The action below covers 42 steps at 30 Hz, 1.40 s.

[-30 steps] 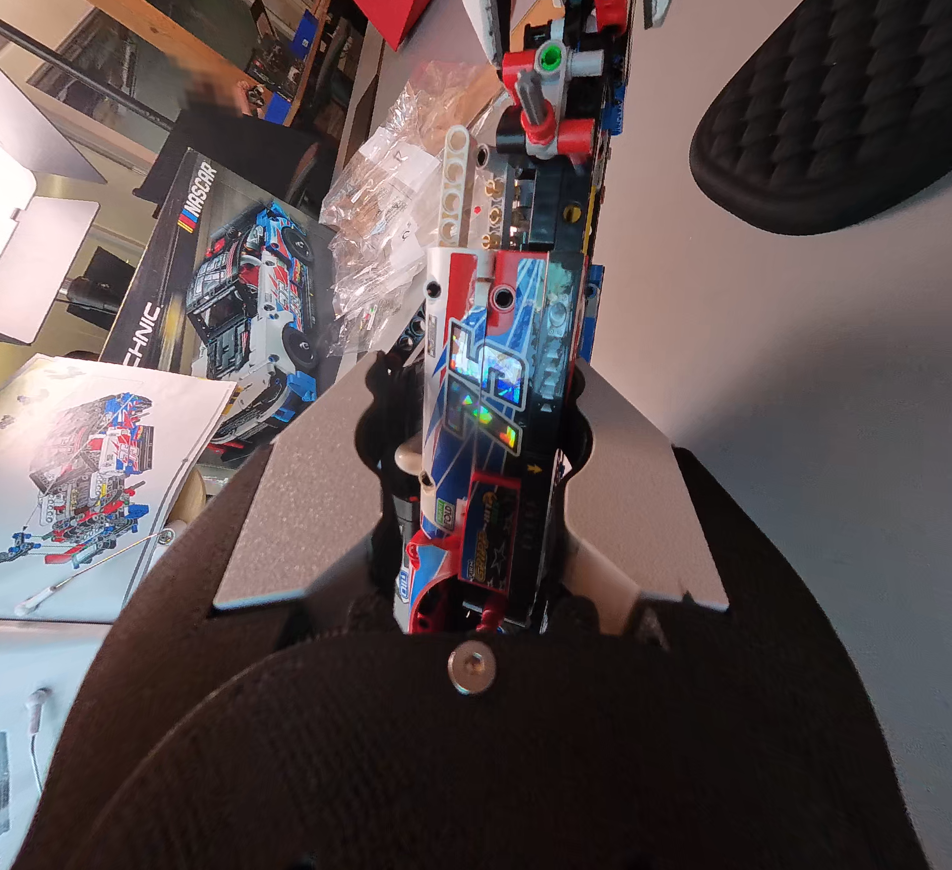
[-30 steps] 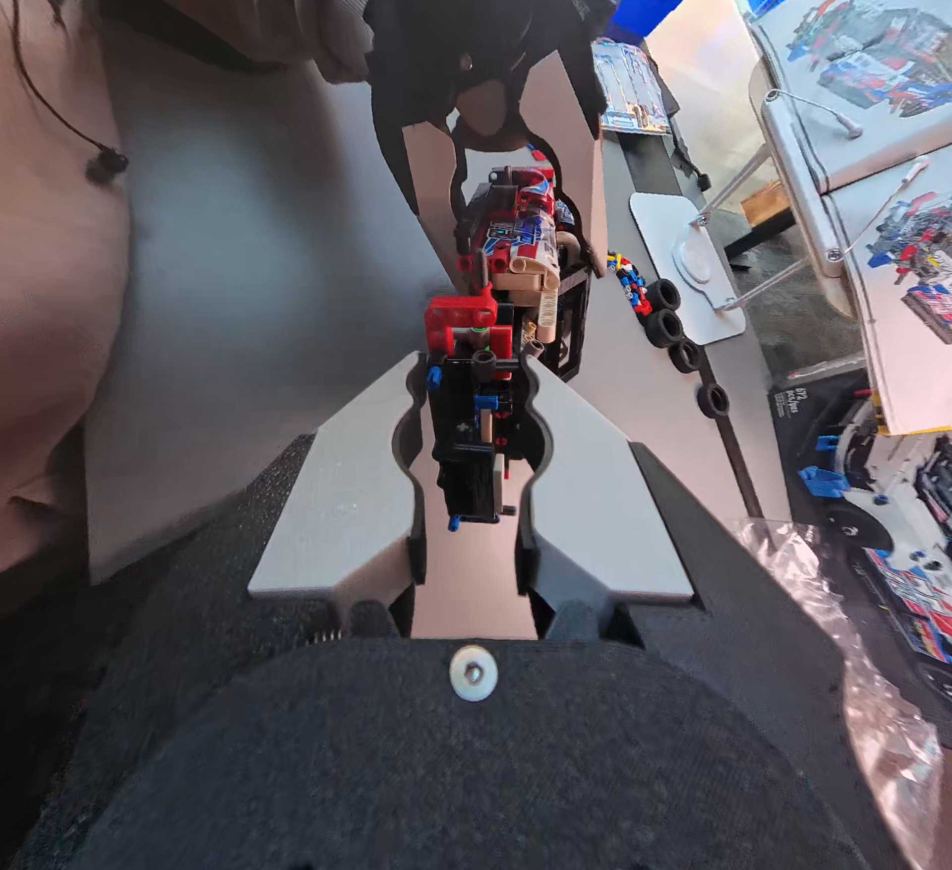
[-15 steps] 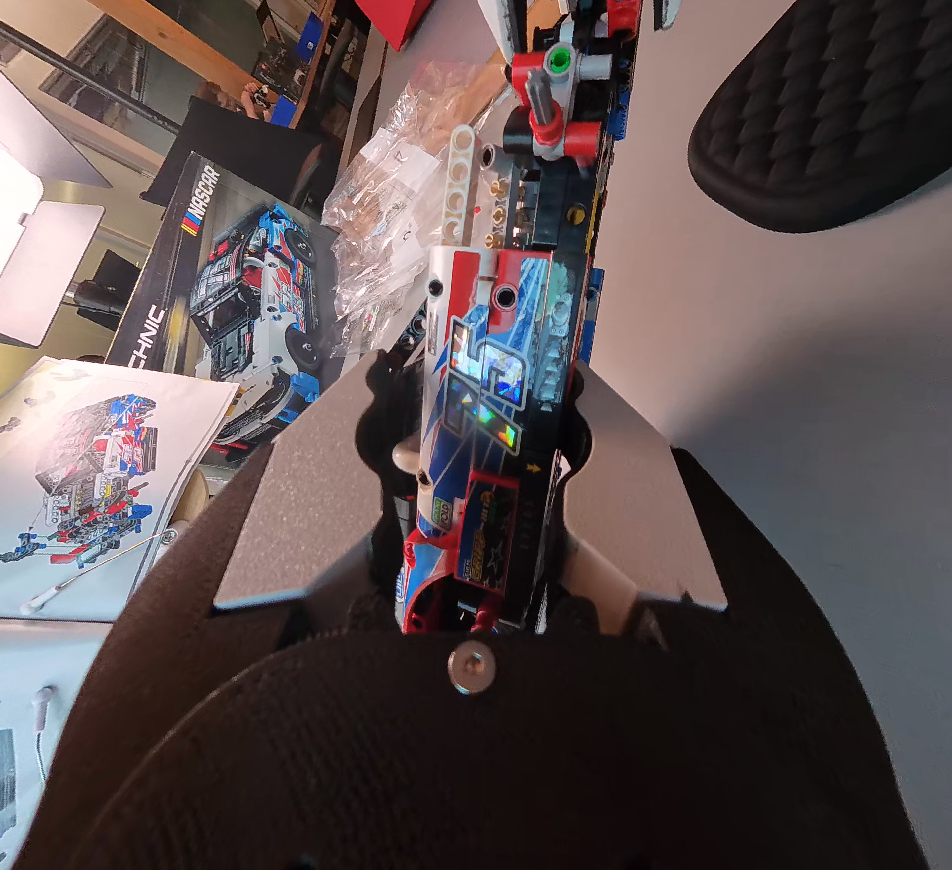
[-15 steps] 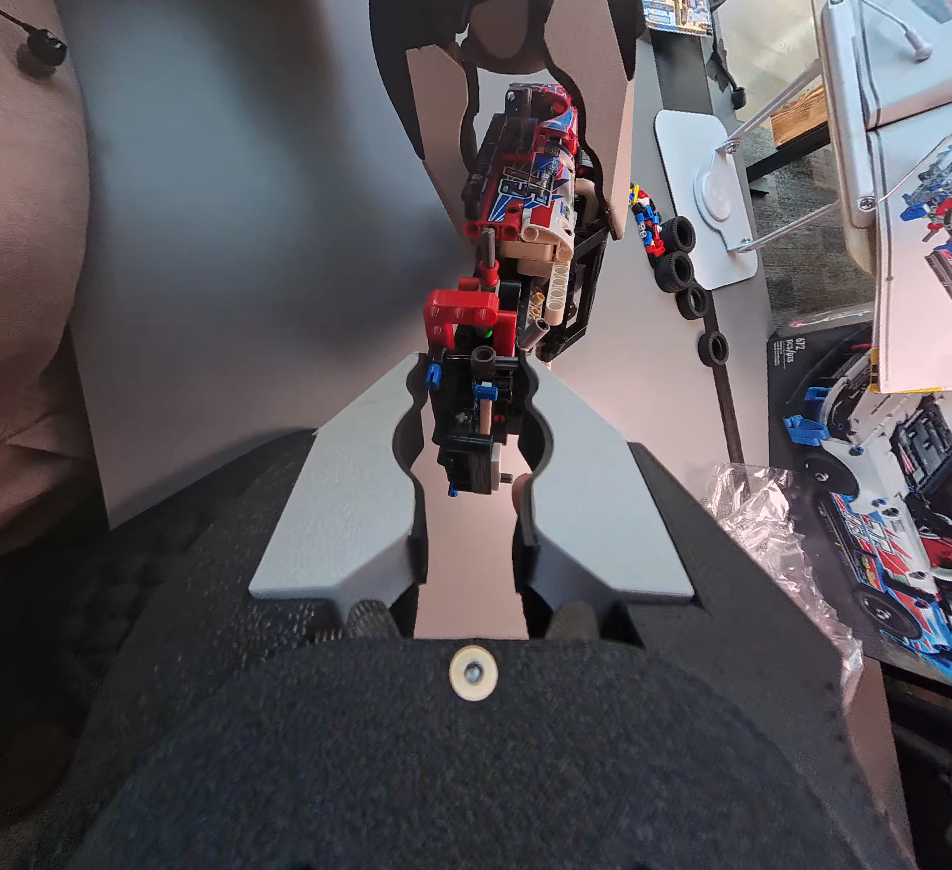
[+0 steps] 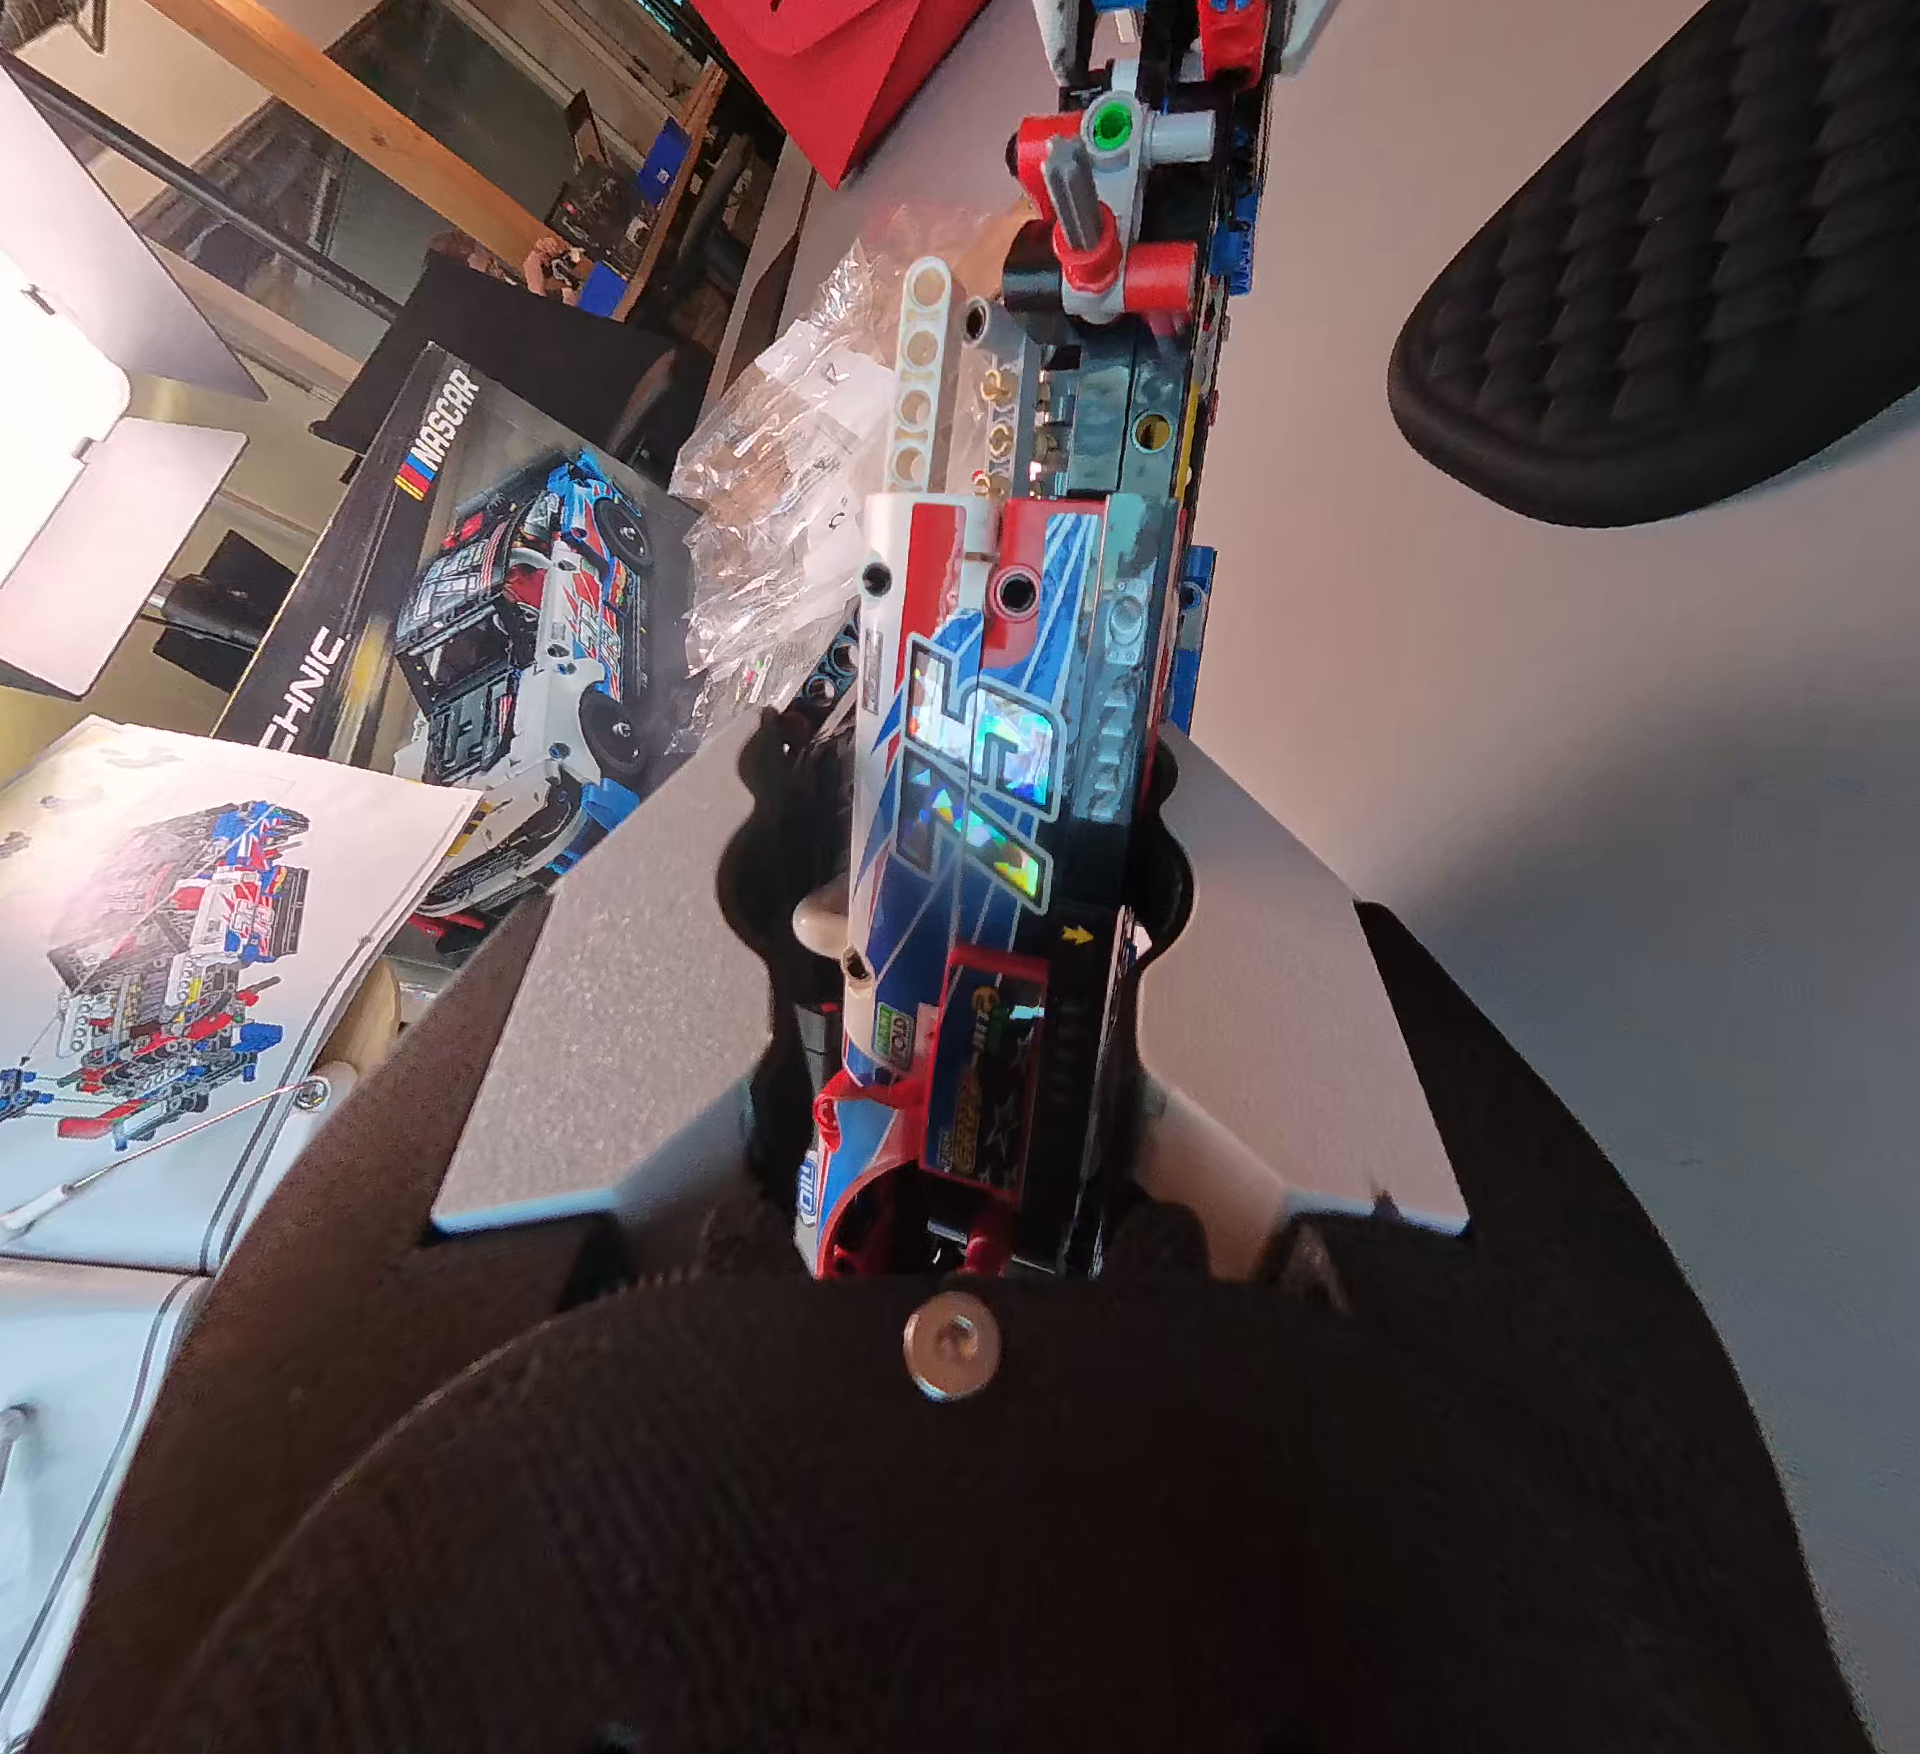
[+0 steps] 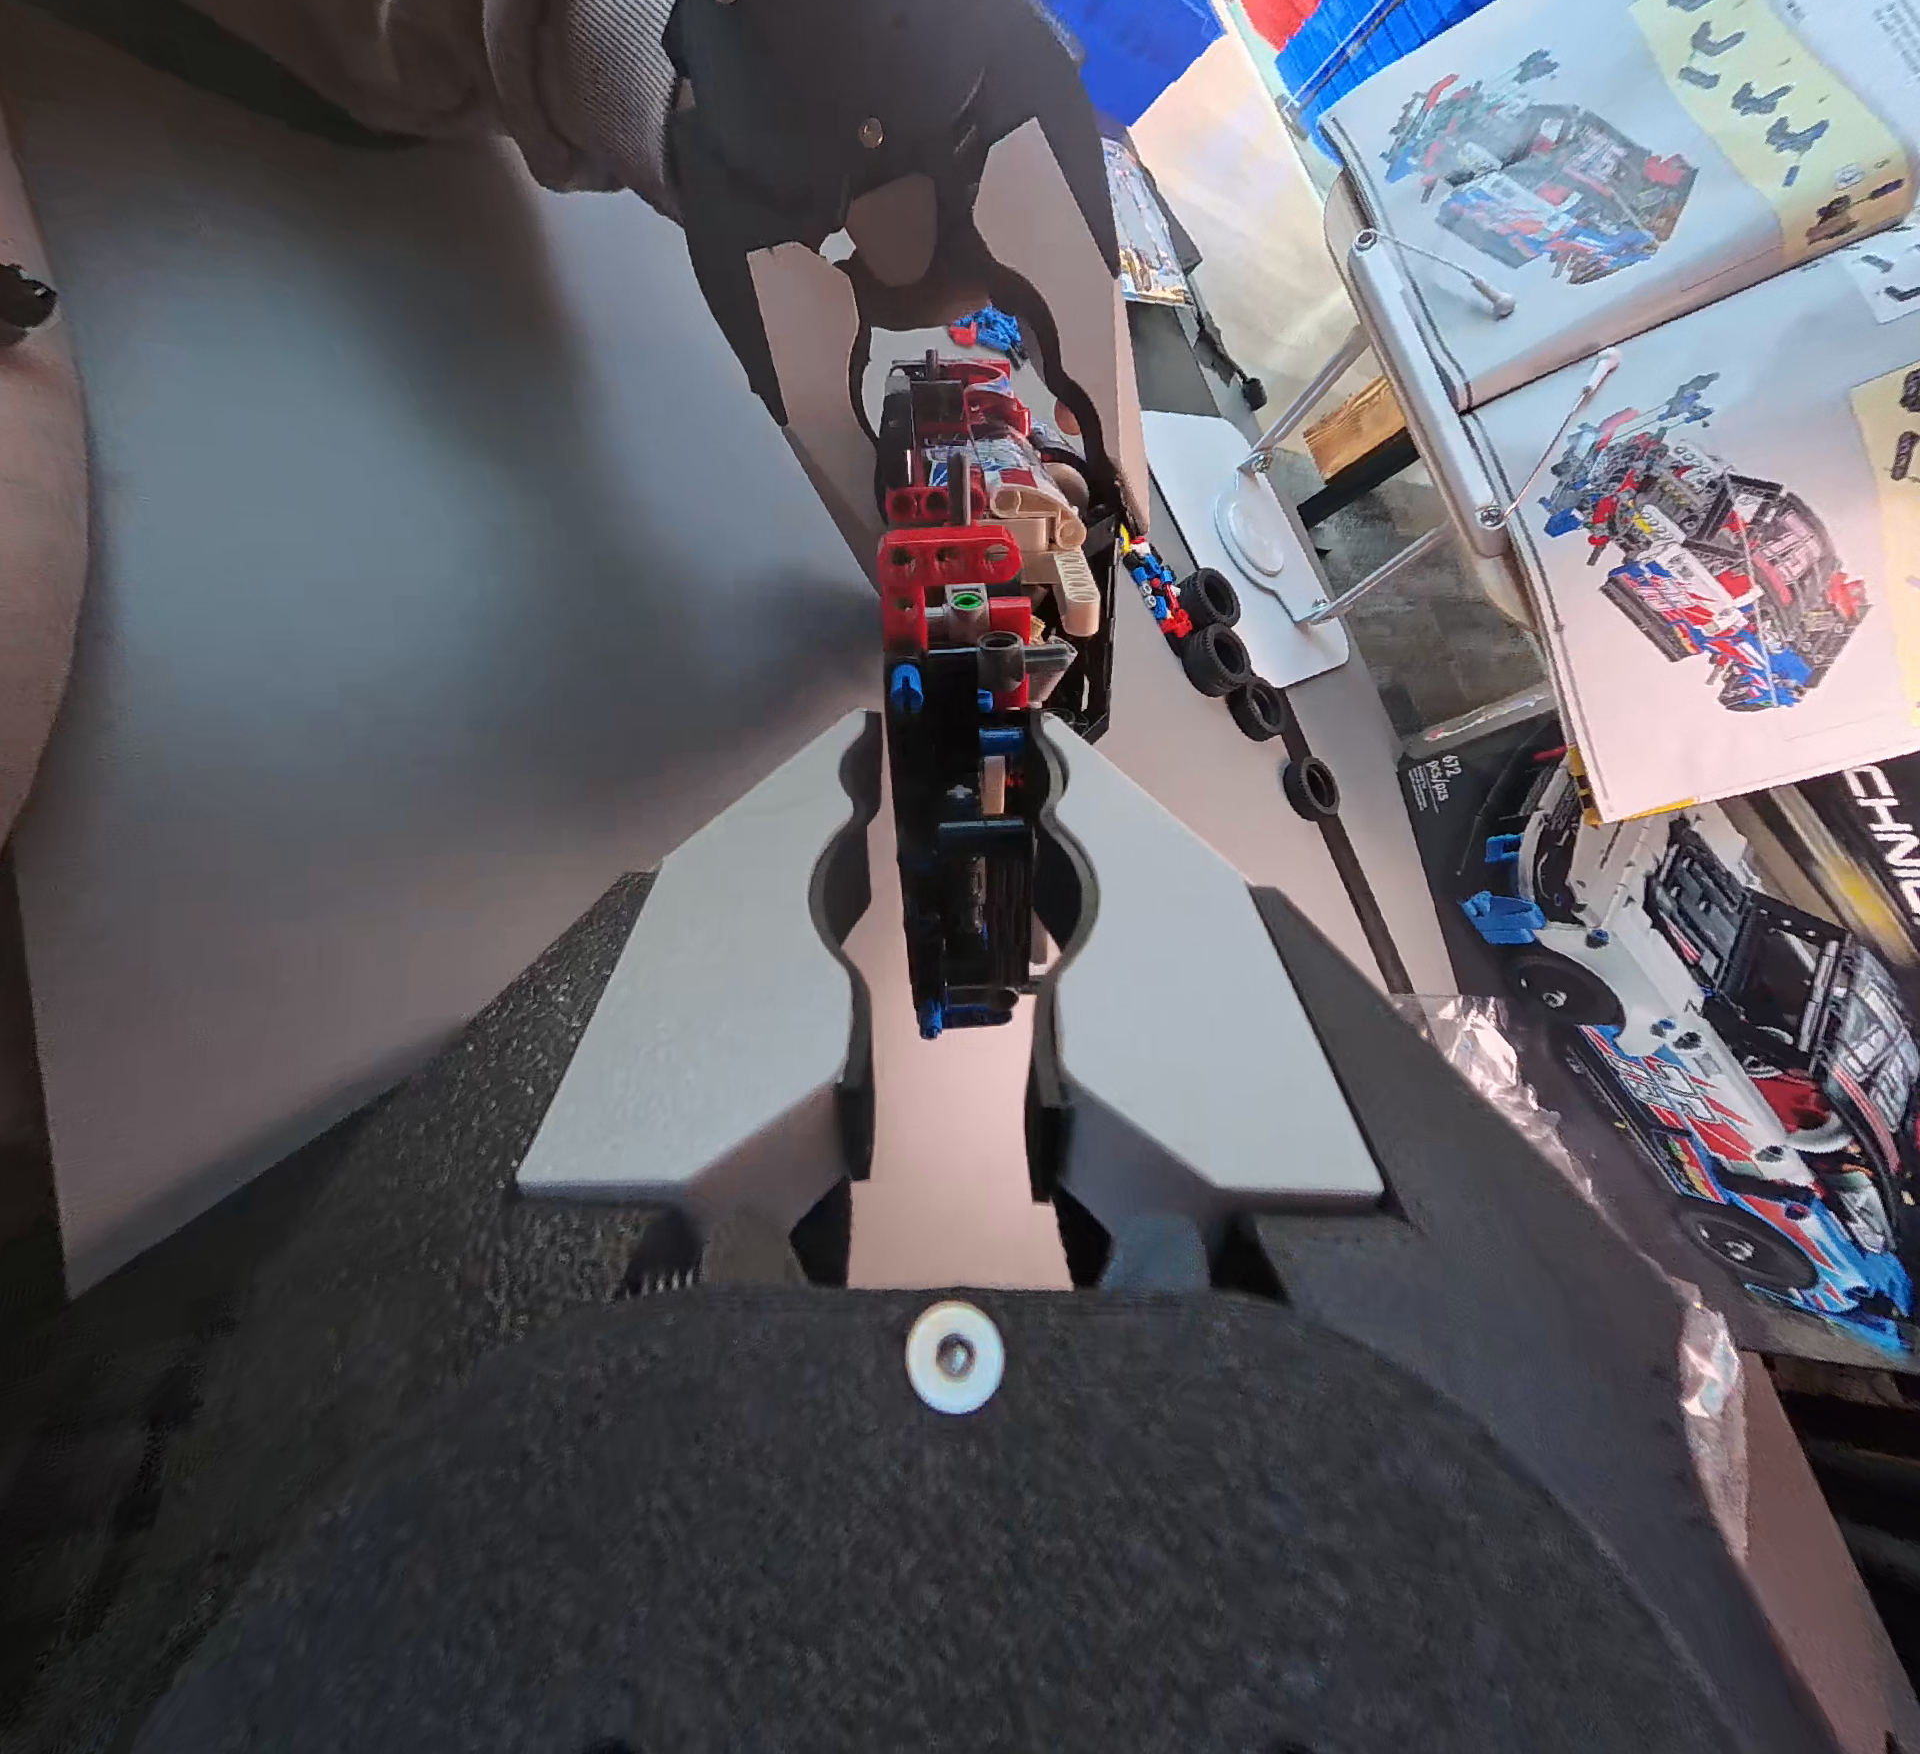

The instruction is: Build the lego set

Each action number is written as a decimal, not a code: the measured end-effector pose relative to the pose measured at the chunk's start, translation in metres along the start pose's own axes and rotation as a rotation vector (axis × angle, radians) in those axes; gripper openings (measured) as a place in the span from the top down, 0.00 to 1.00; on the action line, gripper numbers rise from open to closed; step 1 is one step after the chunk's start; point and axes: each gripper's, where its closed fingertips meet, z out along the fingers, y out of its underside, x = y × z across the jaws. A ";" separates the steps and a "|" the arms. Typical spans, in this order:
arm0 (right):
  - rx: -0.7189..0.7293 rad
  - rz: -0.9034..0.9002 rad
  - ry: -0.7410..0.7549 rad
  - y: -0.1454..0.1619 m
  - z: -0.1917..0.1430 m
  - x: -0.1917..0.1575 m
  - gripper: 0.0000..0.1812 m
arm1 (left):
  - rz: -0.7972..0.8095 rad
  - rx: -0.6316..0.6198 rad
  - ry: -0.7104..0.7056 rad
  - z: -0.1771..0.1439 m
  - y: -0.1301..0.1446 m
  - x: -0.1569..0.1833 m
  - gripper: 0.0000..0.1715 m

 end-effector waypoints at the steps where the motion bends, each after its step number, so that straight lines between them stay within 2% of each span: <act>1: -0.004 -0.011 0.001 0.000 0.000 0.000 0.87 | 0.001 0.003 -0.002 0.000 0.000 0.000 0.61; 5: -0.046 -0.076 0.012 0.002 0.000 0.000 0.88 | -0.010 0.009 -0.005 0.001 0.000 0.000 0.61; 14: -0.035 -0.043 0.023 0.002 0.001 0.002 0.88 | -0.024 0.006 -0.002 0.001 0.002 -0.002 0.62; 17: 0.006 0.006 0.079 0.000 0.002 0.011 0.87 | -0.058 -0.009 0.005 0.002 0.003 -0.008 0.62; 19: 0.045 0.015 0.187 -0.004 -0.004 0.027 0.85 | -0.117 -0.016 0.007 0.003 0.003 -0.014 0.62; 21: 0.149 0.109 0.267 -0.015 -0.020 0.042 0.81 | -0.189 0.002 0.005 0.003 0.002 -0.021 0.62; 23: 0.288 0.317 0.345 -0.021 -0.037 0.058 0.87 | -0.252 0.020 0.000 0.003 0.004 -0.027 0.62; 25: 0.433 0.491 0.379 -0.021 -0.043 0.060 0.93 | -0.297 0.011 -0.005 0.003 0.007 -0.033 0.62; 30: 0.388 0.551 0.544 -0.004 -0.016 0.054 0.95 | -0.402 -0.061 -0.057 0.006 0.017 -0.047 0.62; 32: 0.380 0.660 0.592 0.009 -0.005 0.060 0.92 | -0.405 -0.083 -0.089 0.008 0.020 -0.050 0.62; 34: 0.326 0.702 0.602 0.025 0.009 0.065 0.82 | -0.371 -0.068 -0.095 0.008 0.020 -0.049 0.62; 35: 0.280 0.660 0.613 0.034 0.014 0.069 0.76 | -0.343 -0.048 -0.102 0.007 0.019 -0.048 0.62; 36: 0.259 0.578 0.613 0.037 0.017 0.071 0.77 | -0.337 -0.031 -0.114 0.005 0.021 -0.050 0.62; 38: 0.296 0.417 0.549 0.032 0.019 0.069 0.71 | -0.334 0.029 -0.105 0.000 0.024 -0.053 0.62; 39: 0.334 0.366 0.487 0.027 0.019 0.065 0.71 | -0.328 0.055 -0.104 -0.003 0.026 -0.054 0.62; 41: 0.389 0.364 0.417 0.024 0.013 0.067 0.64 | -0.290 0.116 -0.086 -0.008 0.027 -0.052 0.62; 42: 0.415 0.380 0.373 0.023 0.011 0.066 0.65 | -0.277 0.151 -0.073 -0.010 0.025 -0.049 0.62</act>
